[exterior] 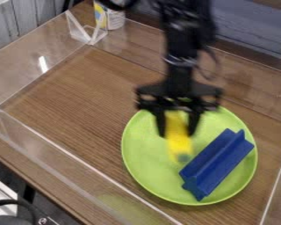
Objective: Put the banana in the green plate
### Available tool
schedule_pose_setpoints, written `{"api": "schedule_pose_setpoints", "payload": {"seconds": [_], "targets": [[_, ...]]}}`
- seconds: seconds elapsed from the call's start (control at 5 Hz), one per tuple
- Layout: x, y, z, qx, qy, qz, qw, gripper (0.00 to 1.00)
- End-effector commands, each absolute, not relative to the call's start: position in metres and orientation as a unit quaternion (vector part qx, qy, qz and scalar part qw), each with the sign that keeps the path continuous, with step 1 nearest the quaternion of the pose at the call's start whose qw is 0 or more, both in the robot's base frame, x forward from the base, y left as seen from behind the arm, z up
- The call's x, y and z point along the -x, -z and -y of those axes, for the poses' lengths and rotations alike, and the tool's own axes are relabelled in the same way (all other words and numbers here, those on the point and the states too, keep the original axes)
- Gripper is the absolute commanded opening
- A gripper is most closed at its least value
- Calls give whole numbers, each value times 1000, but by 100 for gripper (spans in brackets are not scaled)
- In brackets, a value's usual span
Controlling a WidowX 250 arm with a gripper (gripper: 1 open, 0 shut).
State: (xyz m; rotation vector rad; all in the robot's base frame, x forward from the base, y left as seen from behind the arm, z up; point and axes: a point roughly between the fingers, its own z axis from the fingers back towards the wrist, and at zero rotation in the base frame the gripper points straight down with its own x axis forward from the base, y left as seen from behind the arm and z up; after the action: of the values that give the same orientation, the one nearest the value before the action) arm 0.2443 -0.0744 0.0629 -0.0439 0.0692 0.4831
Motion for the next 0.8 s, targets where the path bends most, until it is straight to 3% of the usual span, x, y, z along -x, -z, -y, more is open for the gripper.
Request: {"api": "schedule_pose_setpoints", "payload": {"seconds": [0.0,0.6], "targets": [[-247,-64,97,32,-230,-17,973,0],[-245,-56,90,29,-223,-21,974,0]]}}
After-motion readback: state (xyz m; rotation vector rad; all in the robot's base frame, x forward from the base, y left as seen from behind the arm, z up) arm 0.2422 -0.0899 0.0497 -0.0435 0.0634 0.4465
